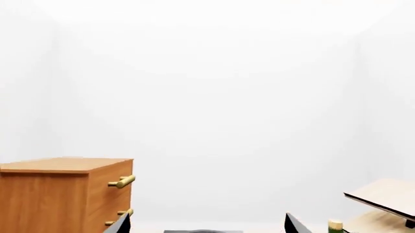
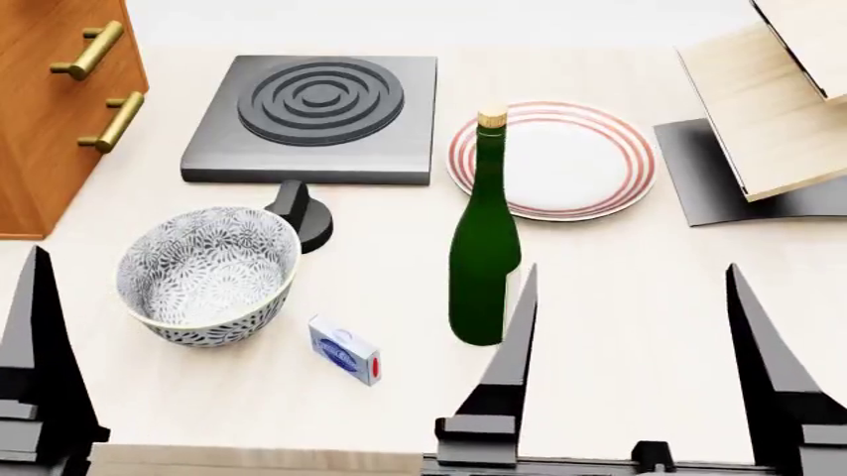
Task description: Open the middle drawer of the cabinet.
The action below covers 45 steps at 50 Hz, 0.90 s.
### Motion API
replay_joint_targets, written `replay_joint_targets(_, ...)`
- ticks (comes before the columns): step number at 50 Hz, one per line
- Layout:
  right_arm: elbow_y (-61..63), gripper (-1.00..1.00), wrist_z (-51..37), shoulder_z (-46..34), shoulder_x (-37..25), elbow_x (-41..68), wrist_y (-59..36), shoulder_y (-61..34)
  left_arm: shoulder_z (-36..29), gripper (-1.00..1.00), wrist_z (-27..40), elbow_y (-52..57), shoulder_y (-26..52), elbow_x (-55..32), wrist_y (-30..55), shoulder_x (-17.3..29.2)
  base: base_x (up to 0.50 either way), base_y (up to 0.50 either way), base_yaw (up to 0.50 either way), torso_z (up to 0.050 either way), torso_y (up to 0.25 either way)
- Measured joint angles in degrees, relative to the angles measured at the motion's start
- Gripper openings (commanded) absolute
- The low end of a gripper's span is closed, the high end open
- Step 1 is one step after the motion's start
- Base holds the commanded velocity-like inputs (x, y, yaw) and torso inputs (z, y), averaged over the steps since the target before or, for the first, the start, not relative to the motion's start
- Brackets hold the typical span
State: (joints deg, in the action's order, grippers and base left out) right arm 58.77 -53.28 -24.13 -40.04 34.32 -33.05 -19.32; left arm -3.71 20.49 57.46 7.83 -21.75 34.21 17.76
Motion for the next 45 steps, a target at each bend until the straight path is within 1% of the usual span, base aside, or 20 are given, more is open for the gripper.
replay_joint_targets(9, 0.53, 1.00, -4.83, -3.95, -4.59, 2.40, 3.26, -2.02, -1.56, 1.00, 3.94, 1.25, 0.52, -2.47, -0.81, 3.51, 0.48, 0.00, 0.00, 0.000, 0.000)
replay_joint_targets(23, 0.74, 1.00, -9.89, -9.07, -8.80, 4.44, 6.44, -5.43, -5.29, 1.00, 10.31, 1.83, 1.71, -4.95, -3.02, 9.40, 0.50, 0.00, 0.00, 0.000, 0.000)
replay_joint_targets(33, 0.52, 1.00, -11.65, -11.25, -10.33, 5.07, 7.86, -6.86, -7.15, 1.00, 12.80, 1.70, 2.31, -5.29, -4.06, 11.72, 0.50, 0.00, 0.00, 0.000, 0.000)
replay_joint_targets(45, 0.32, 1.00, -12.70, -12.86, -11.28, 5.63, 8.82, -7.98, -8.50, 1.00, 14.64, 1.52, 2.76, -5.77, -4.92, 13.43, 0.50, 0.00, 0.00, 0.000, 0.001)
